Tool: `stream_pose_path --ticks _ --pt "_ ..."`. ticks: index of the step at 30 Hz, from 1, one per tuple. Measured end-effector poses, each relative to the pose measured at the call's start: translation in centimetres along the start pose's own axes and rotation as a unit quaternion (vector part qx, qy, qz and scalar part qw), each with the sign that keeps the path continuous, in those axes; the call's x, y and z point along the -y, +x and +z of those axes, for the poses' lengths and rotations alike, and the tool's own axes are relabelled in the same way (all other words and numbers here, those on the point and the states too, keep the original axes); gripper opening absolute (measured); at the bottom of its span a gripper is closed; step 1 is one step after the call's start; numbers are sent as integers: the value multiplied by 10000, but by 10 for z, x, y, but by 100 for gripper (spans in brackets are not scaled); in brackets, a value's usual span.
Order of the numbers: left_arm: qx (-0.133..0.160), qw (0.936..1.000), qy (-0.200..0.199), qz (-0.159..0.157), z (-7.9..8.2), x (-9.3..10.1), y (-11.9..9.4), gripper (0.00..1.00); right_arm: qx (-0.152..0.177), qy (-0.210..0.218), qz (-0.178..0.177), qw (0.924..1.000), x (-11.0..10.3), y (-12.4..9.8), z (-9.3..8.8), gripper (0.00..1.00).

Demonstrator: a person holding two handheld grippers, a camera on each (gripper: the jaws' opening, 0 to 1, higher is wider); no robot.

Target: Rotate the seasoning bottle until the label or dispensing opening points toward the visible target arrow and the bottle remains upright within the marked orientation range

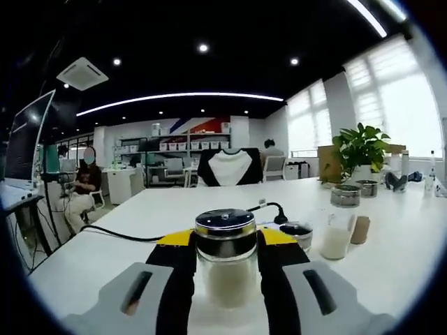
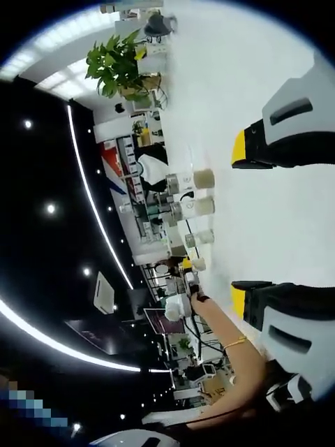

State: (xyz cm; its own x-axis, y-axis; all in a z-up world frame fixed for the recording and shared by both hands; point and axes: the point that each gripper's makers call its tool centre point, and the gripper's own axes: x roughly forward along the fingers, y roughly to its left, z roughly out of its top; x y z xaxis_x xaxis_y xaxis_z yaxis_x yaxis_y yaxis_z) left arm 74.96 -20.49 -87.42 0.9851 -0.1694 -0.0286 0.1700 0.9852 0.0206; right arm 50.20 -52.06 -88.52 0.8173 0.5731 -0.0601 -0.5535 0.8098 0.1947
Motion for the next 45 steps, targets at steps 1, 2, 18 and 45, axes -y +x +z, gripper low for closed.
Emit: stream_pose_path --ticks 1,2,18,45 --pt "7 10000 19 -8 1 2 -3 36 -1 -9 10 10000 0 -1 0 65" --pt "19 10000 45 -30 2 5 -8 36 2 -26 25 10000 -1 -2 0 64" --pt "141 9971 200 -722 6 65 -65 36 270 -126 147 9994 1 -11 20 63" --pt "167 9834 94 -1804 -5 134 -115 36 -323 -621 1046 9920 -45 10 -10 64"
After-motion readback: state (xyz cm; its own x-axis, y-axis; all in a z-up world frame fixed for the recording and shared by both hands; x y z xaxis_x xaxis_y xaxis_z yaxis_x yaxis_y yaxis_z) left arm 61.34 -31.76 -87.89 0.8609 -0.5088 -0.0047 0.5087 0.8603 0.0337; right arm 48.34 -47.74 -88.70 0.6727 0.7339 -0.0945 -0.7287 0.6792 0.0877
